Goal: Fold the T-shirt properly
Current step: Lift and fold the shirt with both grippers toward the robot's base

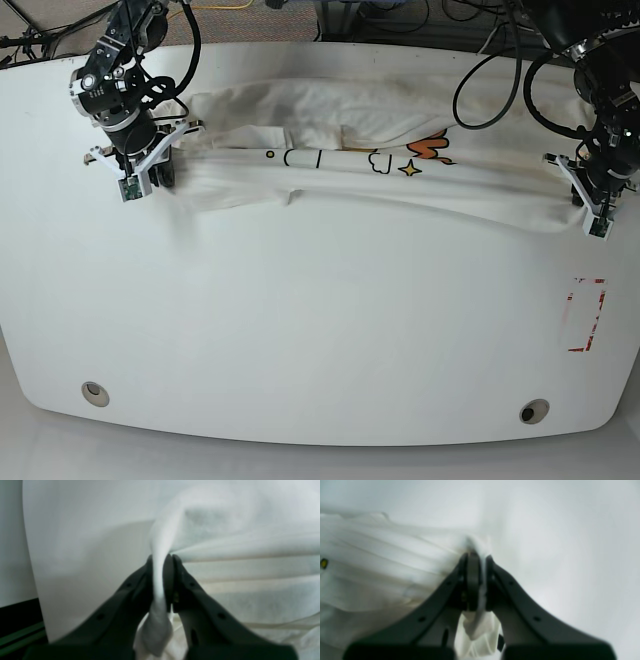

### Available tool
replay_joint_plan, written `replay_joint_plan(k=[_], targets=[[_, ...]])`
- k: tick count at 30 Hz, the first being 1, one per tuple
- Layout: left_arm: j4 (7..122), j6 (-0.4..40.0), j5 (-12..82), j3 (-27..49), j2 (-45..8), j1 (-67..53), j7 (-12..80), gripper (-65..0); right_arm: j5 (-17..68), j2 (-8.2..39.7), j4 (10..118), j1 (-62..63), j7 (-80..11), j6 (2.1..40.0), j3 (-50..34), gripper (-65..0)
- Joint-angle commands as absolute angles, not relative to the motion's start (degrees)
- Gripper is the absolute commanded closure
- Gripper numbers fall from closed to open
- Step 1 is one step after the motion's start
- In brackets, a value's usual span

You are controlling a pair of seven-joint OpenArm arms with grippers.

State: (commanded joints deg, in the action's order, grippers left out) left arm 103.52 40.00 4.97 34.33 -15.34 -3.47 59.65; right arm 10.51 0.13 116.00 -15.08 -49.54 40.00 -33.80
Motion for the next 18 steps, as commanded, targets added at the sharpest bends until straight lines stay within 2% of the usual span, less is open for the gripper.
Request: replay_joint_plan(k=[18], targets=[[107.5,40.0,5.0,34.4,-19.1,-14.4,59.6,0.0,12.0,-0.1,115.9,-21.7,-49.5,40.0,-34.3,0.0]])
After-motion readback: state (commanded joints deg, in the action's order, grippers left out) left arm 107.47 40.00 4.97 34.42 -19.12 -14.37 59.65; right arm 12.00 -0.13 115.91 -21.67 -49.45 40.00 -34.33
